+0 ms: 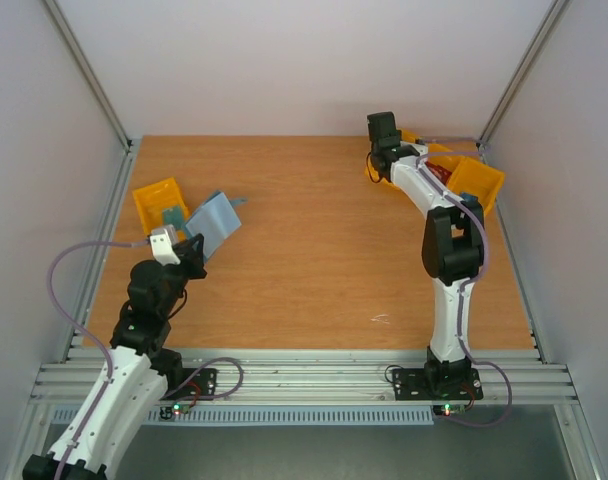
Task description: Take the credit cards out of the card holder
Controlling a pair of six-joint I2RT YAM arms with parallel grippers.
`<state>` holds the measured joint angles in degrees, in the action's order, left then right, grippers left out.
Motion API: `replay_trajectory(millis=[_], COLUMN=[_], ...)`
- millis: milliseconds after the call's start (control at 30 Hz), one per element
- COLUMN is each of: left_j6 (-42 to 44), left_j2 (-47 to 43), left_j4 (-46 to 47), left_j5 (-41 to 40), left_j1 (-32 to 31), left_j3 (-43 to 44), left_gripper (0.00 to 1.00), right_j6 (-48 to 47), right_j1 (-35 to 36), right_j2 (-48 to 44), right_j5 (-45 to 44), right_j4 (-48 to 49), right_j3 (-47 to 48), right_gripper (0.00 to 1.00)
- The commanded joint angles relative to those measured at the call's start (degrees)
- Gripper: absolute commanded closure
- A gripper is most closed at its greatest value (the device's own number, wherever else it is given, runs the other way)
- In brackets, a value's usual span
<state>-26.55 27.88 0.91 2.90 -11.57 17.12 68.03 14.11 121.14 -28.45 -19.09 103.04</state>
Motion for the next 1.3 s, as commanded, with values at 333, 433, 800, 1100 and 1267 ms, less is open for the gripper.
replay_trajectory(millis=[333,433,800,1100,1267], left_j6=[0.0,0.09,0.09,0.09,0.17], left_j2=[-0.6,-0.22,0.26,0.53,0.84], left_j4=[4.46,4.46,4.6,4.6,4.58], left_j5=[-1.41,-1.5,-1.45,-1.65,-1.69], left_j1=[0.5,0.52,0.51,0.5,0.55], left_j3=[-0.78,-0.78,-0.78,-0.82,-0.77], left_gripper=[1.0,1.0,1.0,1.0,1.0], right_j6=[15.82,16.17,12.41,13.21,13.26], right_j1=[-4.46,-4.62,-5.32,-5.48,-6.14], right_j2=[11.91,13.84,21.68,24.26,26.14], right_j5=[-4.54,-5.01,0.44,0.27,2.21], right_j4=[-14.06,-16.55,-16.48,-16.05,-14.83], right_j3=[14.53,17.27,28.6,30.78,32.23], right_gripper=[0.99,0.99,0.99,0.99,0.96])
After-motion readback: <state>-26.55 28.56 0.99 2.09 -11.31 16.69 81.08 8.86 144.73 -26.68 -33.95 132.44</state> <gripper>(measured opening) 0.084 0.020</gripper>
